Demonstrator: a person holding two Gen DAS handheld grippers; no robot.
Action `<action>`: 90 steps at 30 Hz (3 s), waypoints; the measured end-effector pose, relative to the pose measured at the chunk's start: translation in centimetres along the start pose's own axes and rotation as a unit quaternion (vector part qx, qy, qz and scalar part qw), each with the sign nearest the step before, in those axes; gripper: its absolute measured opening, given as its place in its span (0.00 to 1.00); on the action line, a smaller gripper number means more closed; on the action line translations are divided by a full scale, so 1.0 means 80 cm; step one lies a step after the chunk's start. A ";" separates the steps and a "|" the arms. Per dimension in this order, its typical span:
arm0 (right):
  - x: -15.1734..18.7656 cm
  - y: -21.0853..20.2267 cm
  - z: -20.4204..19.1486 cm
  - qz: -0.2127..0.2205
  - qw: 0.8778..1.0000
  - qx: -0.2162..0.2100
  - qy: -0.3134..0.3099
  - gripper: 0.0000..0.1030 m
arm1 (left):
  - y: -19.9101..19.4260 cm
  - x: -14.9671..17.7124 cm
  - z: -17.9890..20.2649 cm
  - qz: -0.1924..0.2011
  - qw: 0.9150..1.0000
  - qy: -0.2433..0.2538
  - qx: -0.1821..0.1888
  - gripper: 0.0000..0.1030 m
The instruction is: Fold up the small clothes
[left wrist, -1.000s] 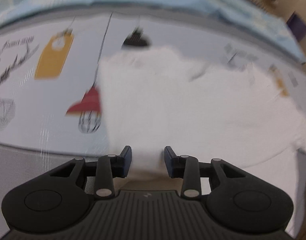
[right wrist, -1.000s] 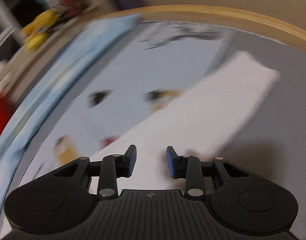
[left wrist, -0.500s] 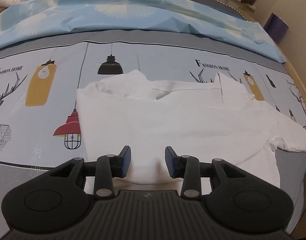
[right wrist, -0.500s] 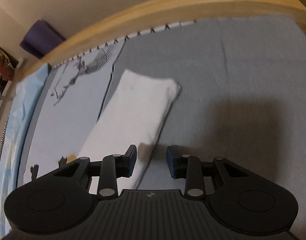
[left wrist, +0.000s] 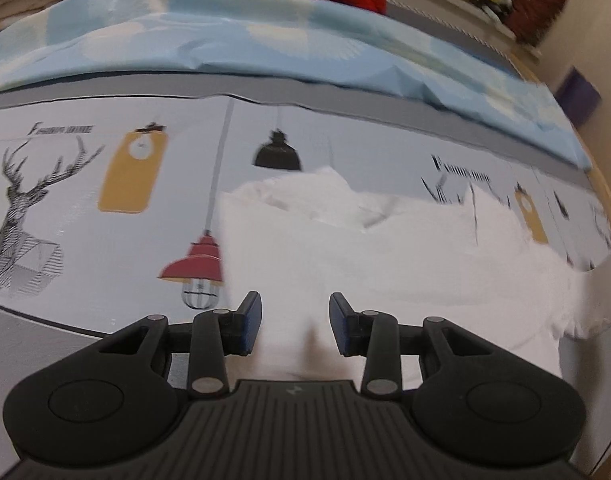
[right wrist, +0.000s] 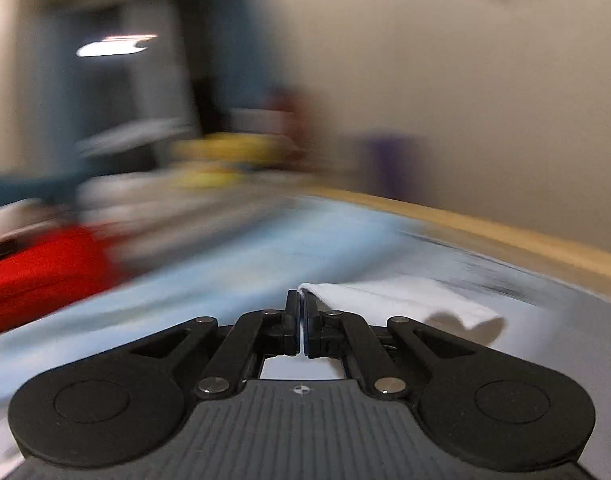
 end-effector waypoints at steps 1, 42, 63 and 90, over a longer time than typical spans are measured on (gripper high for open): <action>0.010 -0.002 -0.058 -0.017 0.997 -0.072 -0.011 0.00 | -0.003 -0.003 -0.008 0.002 1.000 -0.013 0.000 0.40; 0.118 0.080 -0.001 -0.366 0.908 0.095 0.179 0.44 | 0.078 -0.023 -0.016 0.062 0.981 -0.178 0.038 0.06; 0.210 0.081 0.048 -0.428 0.839 0.188 0.279 0.43 | 0.092 0.049 -0.066 -0.089 0.985 -0.143 -0.044 0.36; 0.203 0.016 0.090 -0.398 0.849 0.229 0.262 0.40 | 0.059 0.063 -0.054 -0.029 0.995 -0.045 -0.079 0.42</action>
Point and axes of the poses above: each gripper's, at about its wrist camera, not at the fingertips, and y roughly the way its jaws point, z to its right, x to its underside, the point moved 5 cm from there along y, roughly the way its jaws point, and after that the axes turned 3 degrees about -x, right-handed, at the moved point
